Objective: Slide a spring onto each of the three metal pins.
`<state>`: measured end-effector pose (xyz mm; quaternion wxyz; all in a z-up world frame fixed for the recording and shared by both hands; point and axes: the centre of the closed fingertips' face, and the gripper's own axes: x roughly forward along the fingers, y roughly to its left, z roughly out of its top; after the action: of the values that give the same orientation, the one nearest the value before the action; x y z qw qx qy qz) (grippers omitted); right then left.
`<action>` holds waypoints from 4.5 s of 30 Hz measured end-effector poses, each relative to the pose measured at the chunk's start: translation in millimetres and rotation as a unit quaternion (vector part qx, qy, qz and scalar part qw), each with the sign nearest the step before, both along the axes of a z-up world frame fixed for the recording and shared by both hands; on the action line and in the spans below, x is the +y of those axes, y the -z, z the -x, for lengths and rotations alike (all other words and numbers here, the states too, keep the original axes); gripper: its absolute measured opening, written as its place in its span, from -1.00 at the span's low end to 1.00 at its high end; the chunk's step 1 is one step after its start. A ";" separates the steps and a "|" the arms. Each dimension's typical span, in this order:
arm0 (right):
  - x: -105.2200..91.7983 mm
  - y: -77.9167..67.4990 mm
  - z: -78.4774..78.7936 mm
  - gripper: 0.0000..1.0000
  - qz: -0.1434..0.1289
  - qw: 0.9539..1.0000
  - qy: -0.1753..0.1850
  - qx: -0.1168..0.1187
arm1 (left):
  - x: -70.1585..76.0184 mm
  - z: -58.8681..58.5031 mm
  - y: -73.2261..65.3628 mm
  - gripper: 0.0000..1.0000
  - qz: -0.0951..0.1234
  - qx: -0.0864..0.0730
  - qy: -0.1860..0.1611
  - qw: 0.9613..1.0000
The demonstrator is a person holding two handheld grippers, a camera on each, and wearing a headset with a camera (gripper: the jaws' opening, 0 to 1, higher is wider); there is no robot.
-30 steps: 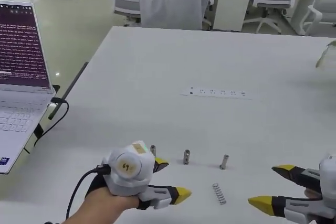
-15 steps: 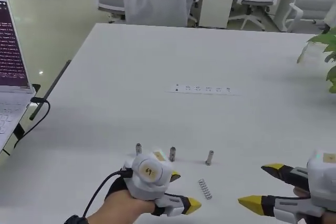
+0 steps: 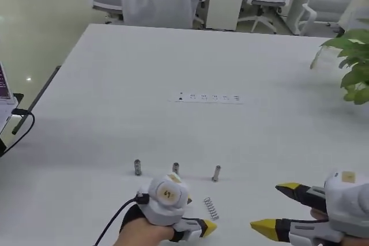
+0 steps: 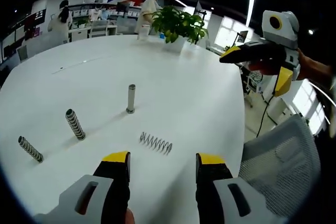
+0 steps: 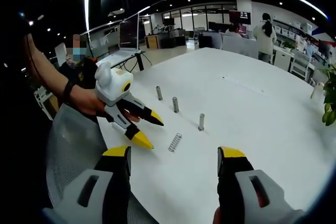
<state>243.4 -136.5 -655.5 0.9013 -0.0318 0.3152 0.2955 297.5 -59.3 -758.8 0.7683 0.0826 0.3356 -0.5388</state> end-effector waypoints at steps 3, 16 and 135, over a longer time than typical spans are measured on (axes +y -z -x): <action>-1.1 -0.6 -0.2 0.31 0.001 1.000 0.000 0.001 | -5.3 -1.8 5.5 -0.11 -0.004 0.000 -0.007 1.000; -1.7 0.0 0.6 0.31 -0.001 1.000 -0.002 0.004 | -19.2 -6.8 21.6 -0.12 -0.015 0.010 -0.048 0.999; 76.4 2.4 -28.8 0.11 -0.078 0.994 -0.078 0.022 | 83.3 -10.1 -73.7 -0.96 -0.014 -0.127 -0.029 0.991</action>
<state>272.2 -60.1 -657.9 0.8679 0.0203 0.3080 0.3893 307.7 24.0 -685.1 0.8187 0.1510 0.2449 -0.4969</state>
